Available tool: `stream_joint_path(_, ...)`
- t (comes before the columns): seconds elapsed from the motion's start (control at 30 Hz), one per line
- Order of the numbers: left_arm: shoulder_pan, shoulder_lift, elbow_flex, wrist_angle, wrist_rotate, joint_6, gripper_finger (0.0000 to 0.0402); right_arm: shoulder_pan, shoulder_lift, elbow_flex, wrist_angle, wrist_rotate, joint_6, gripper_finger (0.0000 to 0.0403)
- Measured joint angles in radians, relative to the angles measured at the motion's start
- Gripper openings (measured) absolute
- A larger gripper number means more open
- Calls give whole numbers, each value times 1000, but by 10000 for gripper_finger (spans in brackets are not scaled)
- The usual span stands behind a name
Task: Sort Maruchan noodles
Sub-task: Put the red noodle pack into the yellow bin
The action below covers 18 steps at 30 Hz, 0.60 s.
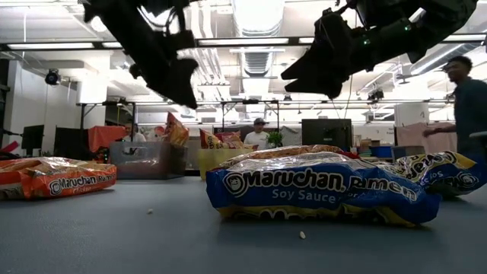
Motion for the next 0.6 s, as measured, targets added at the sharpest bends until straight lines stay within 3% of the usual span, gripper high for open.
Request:
stream_joint_path(0.3,-122,43,-2,165,331,119,235,0,0,54,-101,-114,78,227)
stream_joint_path(0.43,-153,115,-2,288,443,191,235,0,0,115,-260,-139,110,226)
stream_joint_path(0.6,-155,225,-3,424,611,216,235,3,0,170,-471,-282,132,226)
